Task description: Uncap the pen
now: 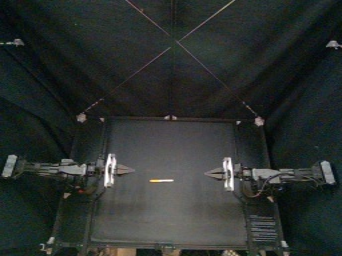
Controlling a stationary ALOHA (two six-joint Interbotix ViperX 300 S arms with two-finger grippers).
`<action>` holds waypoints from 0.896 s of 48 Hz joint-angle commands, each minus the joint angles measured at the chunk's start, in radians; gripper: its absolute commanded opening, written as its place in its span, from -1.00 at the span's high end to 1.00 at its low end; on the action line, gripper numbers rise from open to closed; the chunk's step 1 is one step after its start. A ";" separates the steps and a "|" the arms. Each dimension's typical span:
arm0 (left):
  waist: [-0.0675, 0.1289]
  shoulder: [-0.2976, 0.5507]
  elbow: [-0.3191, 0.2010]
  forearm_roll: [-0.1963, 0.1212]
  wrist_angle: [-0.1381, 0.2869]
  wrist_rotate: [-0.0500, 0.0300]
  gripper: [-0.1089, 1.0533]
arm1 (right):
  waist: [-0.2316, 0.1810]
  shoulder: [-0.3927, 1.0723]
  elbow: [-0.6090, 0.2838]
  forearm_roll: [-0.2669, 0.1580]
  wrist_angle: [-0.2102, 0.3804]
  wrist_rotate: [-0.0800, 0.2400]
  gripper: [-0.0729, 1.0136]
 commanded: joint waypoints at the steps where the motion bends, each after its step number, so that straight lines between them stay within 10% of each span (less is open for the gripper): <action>1: -0.005 0.078 -0.017 -0.008 -0.032 0.0015 0.90 | 0.006 0.040 -0.005 -0.003 -0.006 -0.002 0.92; 24: -0.008 0.331 -0.044 -0.009 -0.064 0.0015 0.24 | -0.009 0.546 -0.170 -0.003 -0.014 -0.003 0.64; 43: -0.020 0.400 -0.012 -0.008 -0.058 0.0000 -0.42 | -0.040 0.974 -0.416 0.000 -0.006 -0.002 -0.51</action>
